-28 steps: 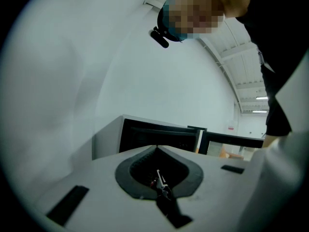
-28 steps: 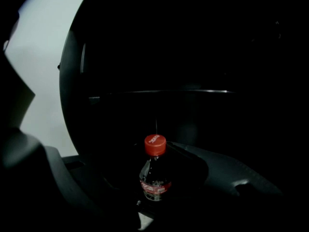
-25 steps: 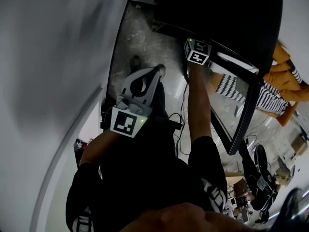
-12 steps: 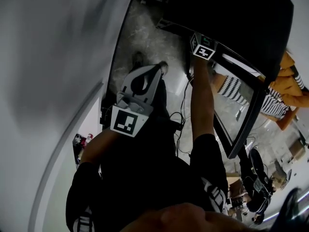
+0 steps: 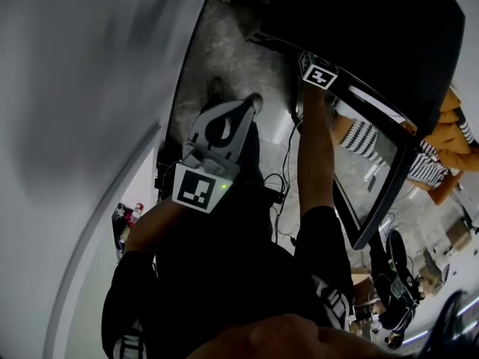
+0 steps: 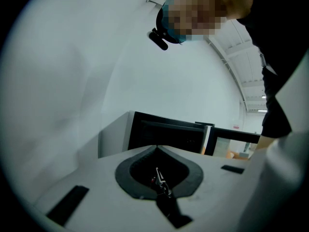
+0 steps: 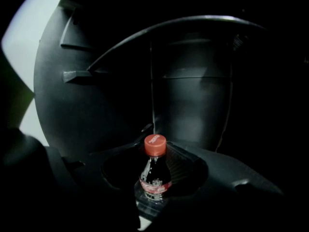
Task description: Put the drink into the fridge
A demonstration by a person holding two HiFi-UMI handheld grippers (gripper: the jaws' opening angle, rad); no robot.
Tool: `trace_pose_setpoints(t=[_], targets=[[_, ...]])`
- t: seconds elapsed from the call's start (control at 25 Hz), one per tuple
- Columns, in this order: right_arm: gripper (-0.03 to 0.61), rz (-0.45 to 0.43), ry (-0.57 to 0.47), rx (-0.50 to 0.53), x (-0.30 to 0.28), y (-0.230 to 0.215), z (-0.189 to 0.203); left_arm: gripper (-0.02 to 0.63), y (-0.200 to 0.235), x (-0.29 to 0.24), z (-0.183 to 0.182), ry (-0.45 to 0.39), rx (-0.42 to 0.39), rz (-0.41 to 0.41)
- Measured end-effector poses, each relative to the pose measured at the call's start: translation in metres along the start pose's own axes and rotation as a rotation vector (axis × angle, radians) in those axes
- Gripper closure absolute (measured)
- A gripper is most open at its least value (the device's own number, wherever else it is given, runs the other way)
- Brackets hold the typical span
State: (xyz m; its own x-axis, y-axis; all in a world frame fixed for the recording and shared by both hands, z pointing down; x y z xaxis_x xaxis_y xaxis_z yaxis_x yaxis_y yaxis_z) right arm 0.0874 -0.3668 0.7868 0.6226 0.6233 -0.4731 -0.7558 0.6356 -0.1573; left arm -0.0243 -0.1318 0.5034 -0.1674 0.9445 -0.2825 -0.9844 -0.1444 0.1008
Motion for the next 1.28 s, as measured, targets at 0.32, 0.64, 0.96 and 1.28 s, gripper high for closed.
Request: trace_pose_setpoints(t=[0.32, 0.64, 0.96, 1.28], targets=[[0.454, 0.021, -0.023, 0.002, 0.003, 0.007, -0.029, 0.609, 0.003, -0.004, 0.0, 0.001, 0.004, 0.004], [0.451, 0.024, -0.029, 0.013, 0.006, 0.006, -0.024, 0.609, 0.002, -0.008, 0.002, 0.003, 0.005, 0.016], [0.448, 0.001, -0.02, 0.031, 0.003, 0.001, -0.001, 0.609, 0.004, -0.009, 0.005, 0.008, -0.002, 0.021], [0.445, 0.028, 0.012, 0.022, 0.01, 0.006, -0.006, 0.609, 0.011, -0.007, 0.006, 0.001, 0.014, 0.017]])
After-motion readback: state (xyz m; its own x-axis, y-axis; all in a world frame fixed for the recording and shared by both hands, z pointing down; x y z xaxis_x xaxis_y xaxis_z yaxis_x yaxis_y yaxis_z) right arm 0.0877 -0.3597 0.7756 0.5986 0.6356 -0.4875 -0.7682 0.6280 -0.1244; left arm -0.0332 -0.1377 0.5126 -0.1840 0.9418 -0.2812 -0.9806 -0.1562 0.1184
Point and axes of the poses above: the fingertips, and each gripper's own axes: x backward along the fingers, y to its left, z out of its underside, the point moved 1 cm from there along x, backward along the fingers, and after that the axes turned 12 degrees about -z, right-handed, at the moved point
